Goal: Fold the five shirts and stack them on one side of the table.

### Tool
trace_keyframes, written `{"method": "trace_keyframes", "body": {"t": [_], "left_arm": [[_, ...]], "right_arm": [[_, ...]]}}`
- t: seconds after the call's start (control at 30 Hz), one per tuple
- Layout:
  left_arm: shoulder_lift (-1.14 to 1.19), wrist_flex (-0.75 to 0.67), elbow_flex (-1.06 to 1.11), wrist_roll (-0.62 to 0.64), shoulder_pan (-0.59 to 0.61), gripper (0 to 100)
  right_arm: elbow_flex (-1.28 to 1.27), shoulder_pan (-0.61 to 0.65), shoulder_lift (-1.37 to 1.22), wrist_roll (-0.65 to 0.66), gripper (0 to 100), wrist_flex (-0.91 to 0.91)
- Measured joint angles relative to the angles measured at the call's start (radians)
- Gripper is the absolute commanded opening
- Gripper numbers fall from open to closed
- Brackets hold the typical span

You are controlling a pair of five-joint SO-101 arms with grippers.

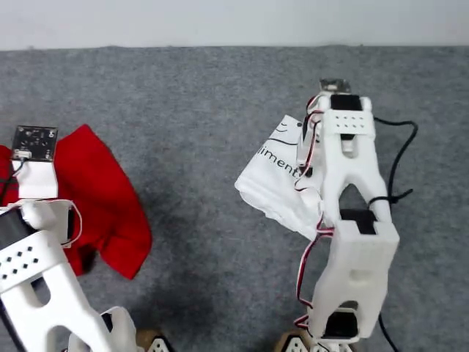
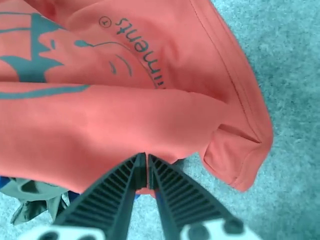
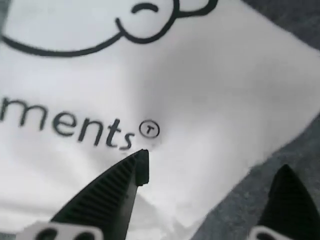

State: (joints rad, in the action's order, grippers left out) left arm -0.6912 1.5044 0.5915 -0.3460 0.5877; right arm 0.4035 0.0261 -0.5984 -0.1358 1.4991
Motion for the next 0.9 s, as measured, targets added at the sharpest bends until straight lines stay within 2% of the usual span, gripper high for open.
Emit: {"method": "trace_keyframes", "body": {"t": [0.1, 0.33, 0.43, 0.5, 0.7, 0.9], "left_arm": [[0.000, 0.000, 0.000, 0.000, 0.000, 2], [0.000, 0.000, 0.000, 0.000, 0.000, 2], [0.000, 0.000, 0.000, 0.000, 0.000, 2], [0.000, 0.000, 0.000, 0.000, 0.000, 2], [0.000, 0.000, 0.000, 0.000, 0.000, 2], [0.000, 0.000, 0.000, 0.000, 0.000, 2]], "right_arm": [[0.000, 0.000, -0.075, -0.031, 35.5, -0.032], [0.037, 0.006, -0.160, -0.049, 8.9, -0.048], [0.052, 0.005, -0.167, -0.049, 2.1, -0.048], [0.055, 0.003, -0.167, -0.035, 0.9, -0.048], [0.094, -0.023, -0.170, 0.078, 1.0, 0.015], [0.144, -0.169, -0.158, 0.371, 1.0, 0.144]]}}
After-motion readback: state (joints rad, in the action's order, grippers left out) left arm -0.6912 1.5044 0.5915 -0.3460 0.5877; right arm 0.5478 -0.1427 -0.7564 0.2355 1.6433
